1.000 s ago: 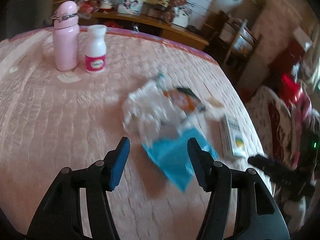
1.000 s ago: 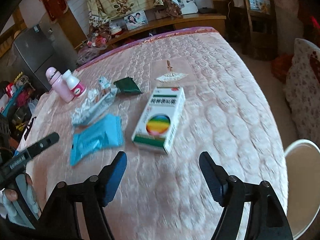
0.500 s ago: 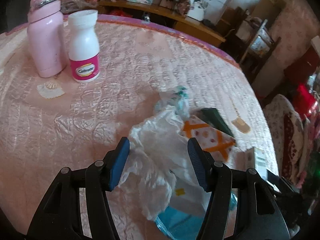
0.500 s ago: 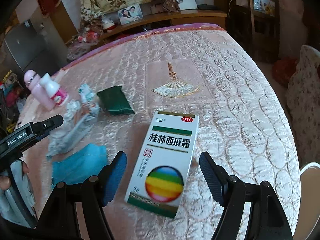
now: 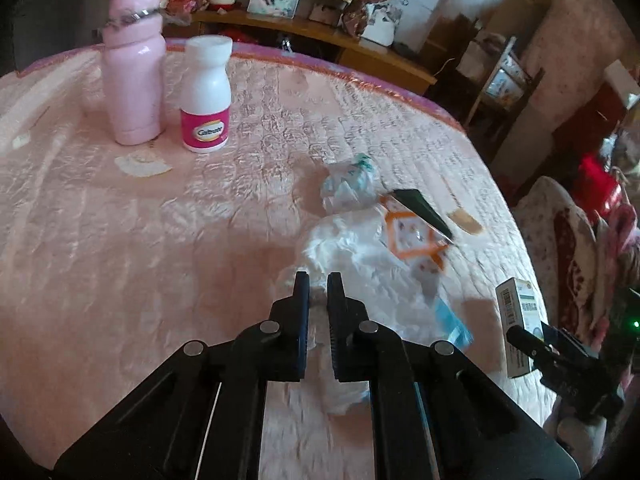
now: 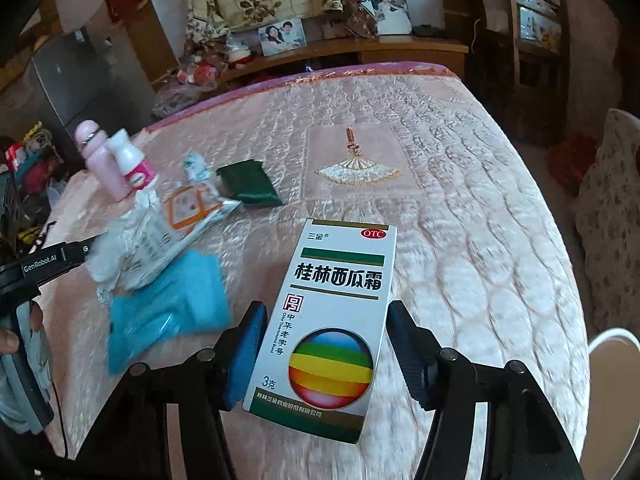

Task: Collect trash
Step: 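Grasp the medicine box with the right gripper while the left gripper grasps the white plastic bag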

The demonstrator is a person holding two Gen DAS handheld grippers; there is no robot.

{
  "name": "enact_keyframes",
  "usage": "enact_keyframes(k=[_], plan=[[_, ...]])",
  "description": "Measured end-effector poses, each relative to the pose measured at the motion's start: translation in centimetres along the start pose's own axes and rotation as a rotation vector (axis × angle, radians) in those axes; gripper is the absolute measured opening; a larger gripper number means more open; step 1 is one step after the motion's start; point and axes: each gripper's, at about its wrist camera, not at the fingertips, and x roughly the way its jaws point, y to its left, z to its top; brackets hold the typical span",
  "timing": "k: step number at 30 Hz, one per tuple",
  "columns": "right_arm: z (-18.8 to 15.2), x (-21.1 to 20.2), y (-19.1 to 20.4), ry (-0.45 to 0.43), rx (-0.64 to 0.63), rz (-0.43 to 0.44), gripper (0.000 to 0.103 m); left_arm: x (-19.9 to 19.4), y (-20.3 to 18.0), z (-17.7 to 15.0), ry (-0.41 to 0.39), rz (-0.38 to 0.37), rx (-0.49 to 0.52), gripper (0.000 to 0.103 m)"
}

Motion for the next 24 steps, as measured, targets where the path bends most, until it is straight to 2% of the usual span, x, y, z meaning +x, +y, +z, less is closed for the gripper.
enact_keyframes(k=[4,9,14,15,16,18,21,24], plan=[[-1.8,-2.3,0.0,-0.001,-0.011,0.017,0.060,-3.1,-0.4,-1.8,-0.021,-0.006,0.036,0.006],[-4.0,-4.0,-0.4,0.007,0.002,0.044,0.060,-5.0,-1.0,-3.6,-0.023,-0.032,0.039,0.006],[-5.6,-5.0,-0.6,0.013,0.028,0.076,0.060,-5.7,-1.0,-4.2,-0.056,0.030,0.054,0.008],[-5.7,-5.1,-0.6,0.015,0.027,0.072,0.060,-5.4,-0.7,-3.9,-0.049,0.029,0.038,0.019],[-5.7,-5.1,-0.6,0.015,0.027,0.071,0.060,-5.0,-0.4,-3.7,-0.043,0.026,0.018,0.045],[-5.8,-5.2,-0.4,0.013,0.029,0.078,0.060,-4.2,0.2,-3.1,-0.052,0.012,-0.024,0.065],[-5.8,-5.2,-0.2,0.014,0.021,0.079,0.060,-2.3,0.5,-1.9,-0.058,0.024,-0.070,0.065],[-5.8,-5.0,-0.1,0.024,0.019,0.082,0.060,0.9,0.4,-0.7,-0.004,0.062,-0.085,0.065]])
